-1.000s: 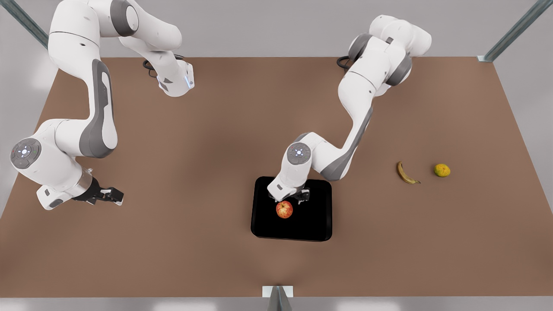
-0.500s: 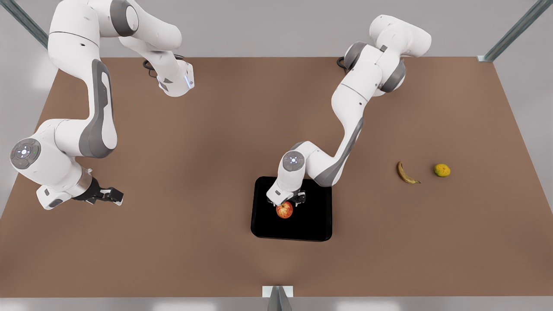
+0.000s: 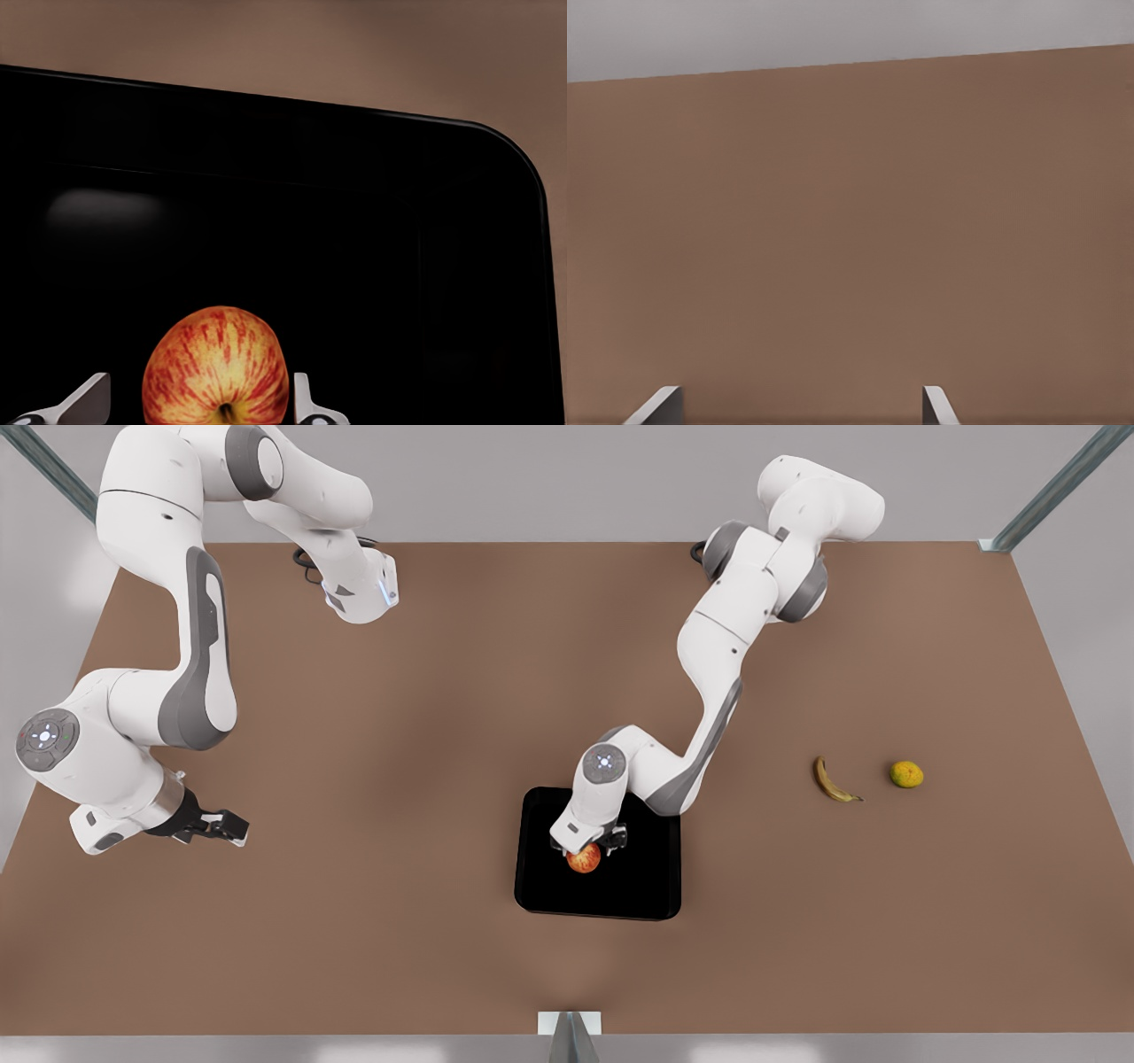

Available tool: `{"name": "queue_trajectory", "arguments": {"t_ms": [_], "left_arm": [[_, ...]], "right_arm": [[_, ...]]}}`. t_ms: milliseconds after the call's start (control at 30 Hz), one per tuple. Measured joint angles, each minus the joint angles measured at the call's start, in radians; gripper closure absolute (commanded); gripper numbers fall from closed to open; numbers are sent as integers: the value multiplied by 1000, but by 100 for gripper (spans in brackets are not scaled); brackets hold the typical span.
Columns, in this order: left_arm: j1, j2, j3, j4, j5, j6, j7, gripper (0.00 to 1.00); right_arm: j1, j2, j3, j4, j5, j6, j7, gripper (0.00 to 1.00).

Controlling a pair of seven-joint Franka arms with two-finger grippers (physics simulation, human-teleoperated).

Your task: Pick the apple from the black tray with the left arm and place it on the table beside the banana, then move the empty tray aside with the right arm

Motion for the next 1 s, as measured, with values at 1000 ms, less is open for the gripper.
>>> {"name": "queue_trajectory", "arguments": {"t_ms": [1000], "left_arm": [[535,-403,14,-121,-123,-502,266,27]], "right_arm": [[469,15,91,140,27,-209,290,0]]}}
